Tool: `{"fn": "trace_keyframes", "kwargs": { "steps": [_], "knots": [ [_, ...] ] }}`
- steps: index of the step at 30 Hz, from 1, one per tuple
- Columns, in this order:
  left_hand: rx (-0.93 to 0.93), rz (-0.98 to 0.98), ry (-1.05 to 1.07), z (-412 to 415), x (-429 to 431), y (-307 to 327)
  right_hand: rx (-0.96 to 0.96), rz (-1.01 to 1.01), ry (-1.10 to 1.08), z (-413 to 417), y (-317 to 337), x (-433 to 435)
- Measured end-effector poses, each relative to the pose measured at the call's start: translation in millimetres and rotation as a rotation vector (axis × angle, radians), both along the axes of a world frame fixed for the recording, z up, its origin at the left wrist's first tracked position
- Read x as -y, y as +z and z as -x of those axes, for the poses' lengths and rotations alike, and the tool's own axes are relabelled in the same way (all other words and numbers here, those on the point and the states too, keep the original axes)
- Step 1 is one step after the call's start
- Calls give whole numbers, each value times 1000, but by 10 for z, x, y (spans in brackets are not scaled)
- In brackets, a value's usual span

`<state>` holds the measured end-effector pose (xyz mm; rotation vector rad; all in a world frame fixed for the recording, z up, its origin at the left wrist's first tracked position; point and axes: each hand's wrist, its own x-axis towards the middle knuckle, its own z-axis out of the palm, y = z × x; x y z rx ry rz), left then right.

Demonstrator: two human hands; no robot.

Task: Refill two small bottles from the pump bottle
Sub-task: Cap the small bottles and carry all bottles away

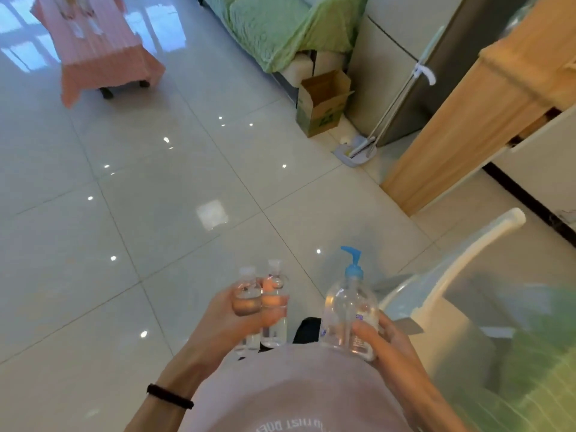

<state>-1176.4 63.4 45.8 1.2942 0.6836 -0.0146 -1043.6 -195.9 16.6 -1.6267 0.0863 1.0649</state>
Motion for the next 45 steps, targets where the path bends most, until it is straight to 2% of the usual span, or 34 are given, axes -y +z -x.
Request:
{"fn": "trace_keyframes", "kwargs": {
  "steps": [12, 29, 37, 45],
  "knots": [
    [-34, -24, -340, -2109, -598, -52, 115, -24, -225, -1375, 108, -475],
    [-69, -13, -521, -5002, -1123, -133, 68, 7, -431, -3833, 222, -762],
    [-88, -23, -659, -6690, -1133, -236, 110, 33, -568, -5029, 221, -866],
    [-77, -23, -923, -8363, -785, -146, 137, 69, -764, -6076, 318, -710]
  ]
}}
